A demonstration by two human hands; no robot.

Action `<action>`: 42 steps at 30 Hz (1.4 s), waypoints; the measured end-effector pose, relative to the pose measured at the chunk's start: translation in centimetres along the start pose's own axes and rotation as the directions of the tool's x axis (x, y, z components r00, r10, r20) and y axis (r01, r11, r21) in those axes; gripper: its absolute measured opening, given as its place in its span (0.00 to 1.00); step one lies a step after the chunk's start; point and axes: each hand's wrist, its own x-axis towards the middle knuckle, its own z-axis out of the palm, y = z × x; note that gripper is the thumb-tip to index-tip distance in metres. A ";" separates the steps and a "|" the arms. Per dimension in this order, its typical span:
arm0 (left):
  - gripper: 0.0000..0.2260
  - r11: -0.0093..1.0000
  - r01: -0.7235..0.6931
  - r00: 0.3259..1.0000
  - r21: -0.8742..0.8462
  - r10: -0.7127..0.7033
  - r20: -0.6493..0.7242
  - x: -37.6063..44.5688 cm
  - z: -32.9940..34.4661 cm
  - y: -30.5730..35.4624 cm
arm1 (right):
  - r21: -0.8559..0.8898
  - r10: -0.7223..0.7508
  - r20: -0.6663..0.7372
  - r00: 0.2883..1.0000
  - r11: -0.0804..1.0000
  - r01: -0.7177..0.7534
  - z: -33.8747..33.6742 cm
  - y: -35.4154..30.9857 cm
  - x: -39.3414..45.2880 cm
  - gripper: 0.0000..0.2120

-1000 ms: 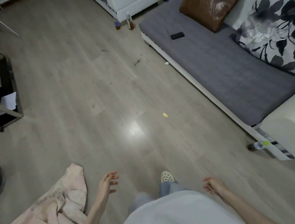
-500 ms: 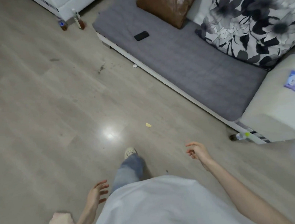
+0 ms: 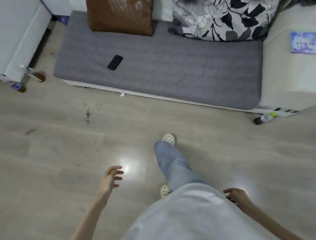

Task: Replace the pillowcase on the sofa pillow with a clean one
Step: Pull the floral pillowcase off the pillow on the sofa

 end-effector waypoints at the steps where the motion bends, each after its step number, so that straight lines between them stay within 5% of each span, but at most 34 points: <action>1: 0.10 1.000 0.000 1.000 0.019 0.000 0.011 1.7 -0.3 1.8 | 0.039 0.015 -0.002 1.000 0.999 -0.015 0.8 -1.3 0.3 0.14; 6: 0.09 0.997 -0.012 0.998 0.081 0.007 0.070 8.1 -1.3 10.6 | 0.168 0.019 0.012 1.000 0.986 -0.021 3.9 -11.2 0.9 0.13; 14: 0.09 0.992 0.042 0.996 0.116 -0.051 0.078 17.2 -1.8 21.1 | 0.175 -0.212 -0.043 0.976 0.960 0.217 4.5 -32.1 2.8 0.12; 19: 0.10 0.985 -0.011 0.990 0.173 -0.014 0.141 23.4 0.0 31.7 | 0.246 -0.256 -0.188 0.948 0.922 0.298 2.2 -43.9 5.0 0.14; 28: 0.11 0.924 -0.227 0.939 0.309 0.123 0.320 38.2 9.0 52.1 | 0.229 -0.270 -0.237 0.933 0.918 0.324 -1.1 -63.1 10.3 0.13; 42: 0.11 0.501 -0.722 0.685 0.477 0.419 0.596 56.1 28.8 76.4 | -0.077 -0.481 -0.351 0.804 0.870 0.487 -13.0 -90.0 24.9 0.13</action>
